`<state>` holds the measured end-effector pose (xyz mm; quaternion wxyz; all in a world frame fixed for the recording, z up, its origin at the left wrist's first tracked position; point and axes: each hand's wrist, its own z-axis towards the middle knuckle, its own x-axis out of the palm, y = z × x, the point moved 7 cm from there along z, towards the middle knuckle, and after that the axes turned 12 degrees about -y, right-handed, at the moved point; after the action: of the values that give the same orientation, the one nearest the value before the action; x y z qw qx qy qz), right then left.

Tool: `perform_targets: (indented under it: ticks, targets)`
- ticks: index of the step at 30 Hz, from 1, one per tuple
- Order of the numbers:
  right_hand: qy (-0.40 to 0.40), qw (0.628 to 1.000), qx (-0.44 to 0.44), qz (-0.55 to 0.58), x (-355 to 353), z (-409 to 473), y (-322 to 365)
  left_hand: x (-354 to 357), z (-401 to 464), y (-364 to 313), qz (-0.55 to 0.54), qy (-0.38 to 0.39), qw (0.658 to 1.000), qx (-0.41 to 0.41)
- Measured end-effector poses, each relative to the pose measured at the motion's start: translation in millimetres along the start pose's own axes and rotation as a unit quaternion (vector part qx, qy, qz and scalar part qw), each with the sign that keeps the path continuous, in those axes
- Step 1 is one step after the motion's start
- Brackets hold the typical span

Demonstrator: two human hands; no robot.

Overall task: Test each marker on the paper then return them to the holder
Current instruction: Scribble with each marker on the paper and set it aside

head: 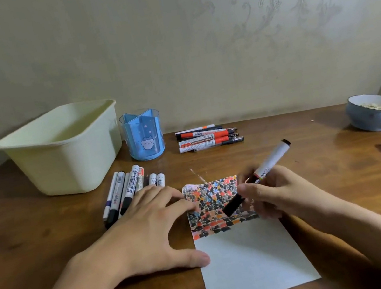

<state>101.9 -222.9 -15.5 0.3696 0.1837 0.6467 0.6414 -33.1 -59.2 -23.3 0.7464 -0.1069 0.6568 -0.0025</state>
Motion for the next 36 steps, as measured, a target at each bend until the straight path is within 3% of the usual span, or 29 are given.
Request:
perform_targets:
  ticks: [5,10,15,19,28,36]
  targets:
    - [-0.016,1.0,0.006,0.025,2.8,-3.7,3.2,-3.6,1.9,-2.2,-0.023,-0.025,0.999,0.01]
    - [-0.001,0.999,0.008,0.039,11.8,-7.8,3.2,-18.4,3.0,-22.5,-0.081,-0.151,0.984,0.057]
    - [0.008,0.998,0.003,0.058,22.0,-11.6,6.2,-18.8,-2.2,-43.7,-0.093,-0.21,0.969,0.095]
    - [0.016,0.997,0.029,0.07,25.5,-14.1,8.1,-18.4,-3.6,-44.6,-0.11,-0.206,0.969,0.082]
    - [0.05,0.997,0.01,0.058,27.5,-14.3,10.7,-21.4,-5.1,-51.9,-0.048,-0.224,0.963,0.143]
    - [0.1,0.995,-0.015,0.023,26.4,-10.7,8.6,-12.1,0.2,-48.5,-0.152,-0.126,0.972,0.125]
